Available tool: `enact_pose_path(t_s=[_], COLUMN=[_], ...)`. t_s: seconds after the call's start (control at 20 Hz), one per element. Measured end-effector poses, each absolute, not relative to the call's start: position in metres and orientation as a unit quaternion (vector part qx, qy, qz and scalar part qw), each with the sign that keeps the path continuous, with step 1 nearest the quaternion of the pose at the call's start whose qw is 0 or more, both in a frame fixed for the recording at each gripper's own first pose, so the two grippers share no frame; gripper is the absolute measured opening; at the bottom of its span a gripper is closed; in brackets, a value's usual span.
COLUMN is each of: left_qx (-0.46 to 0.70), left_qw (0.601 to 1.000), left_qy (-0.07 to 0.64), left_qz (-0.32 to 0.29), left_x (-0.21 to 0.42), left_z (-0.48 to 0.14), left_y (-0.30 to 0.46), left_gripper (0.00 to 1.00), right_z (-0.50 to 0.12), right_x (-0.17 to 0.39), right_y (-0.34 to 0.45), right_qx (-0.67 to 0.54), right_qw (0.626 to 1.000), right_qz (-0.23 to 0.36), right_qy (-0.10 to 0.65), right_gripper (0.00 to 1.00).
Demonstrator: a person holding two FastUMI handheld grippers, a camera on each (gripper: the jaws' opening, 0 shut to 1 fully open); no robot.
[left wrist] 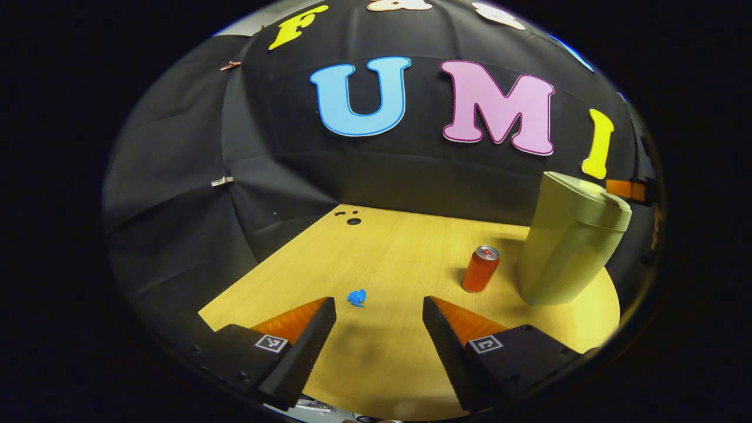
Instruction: Press the lid of the desktop garbage bin to open it, pick up the crumpled paper on the desktop and throw it into the bin, then pick up the pop can on the desktop and drop it into the bin, and finally close the garbage bin lid.
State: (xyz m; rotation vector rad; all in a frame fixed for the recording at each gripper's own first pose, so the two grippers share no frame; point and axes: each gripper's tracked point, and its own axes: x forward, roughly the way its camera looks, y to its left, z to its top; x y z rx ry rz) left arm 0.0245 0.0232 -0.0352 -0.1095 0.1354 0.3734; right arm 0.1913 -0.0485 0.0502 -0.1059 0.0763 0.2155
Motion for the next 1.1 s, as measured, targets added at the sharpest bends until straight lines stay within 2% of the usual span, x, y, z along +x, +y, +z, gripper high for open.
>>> enact_pose_path(t_s=[0.65, 0.95, 1.1], left_qx=[-0.033, -0.038, -0.043], left_qw=[0.985, 0.987, 0.988], left_qy=[0.059, 0.054, 0.05], left_qz=[0.158, 0.145, 0.139], left_x=[0.037, 0.037, 0.03], left_z=[-0.023, -0.017, -0.021], left_y=[0.009, 0.026, 0.037], left_gripper=[0.95, 0.95, 0.95], right_z=[0.046, 0.056, 0.058], right_x=[0.192, 0.193, 0.191], right_y=[-0.052, -0.052, -0.055], right_qx=[-0.052, -0.021, 0.009], right_qw=[0.995, 0.997, 0.997], right_qz=[0.081, 0.059, 0.039], right_qy=[0.03, 0.034, 0.061], right_gripper=[0.06, 0.06, 0.05])
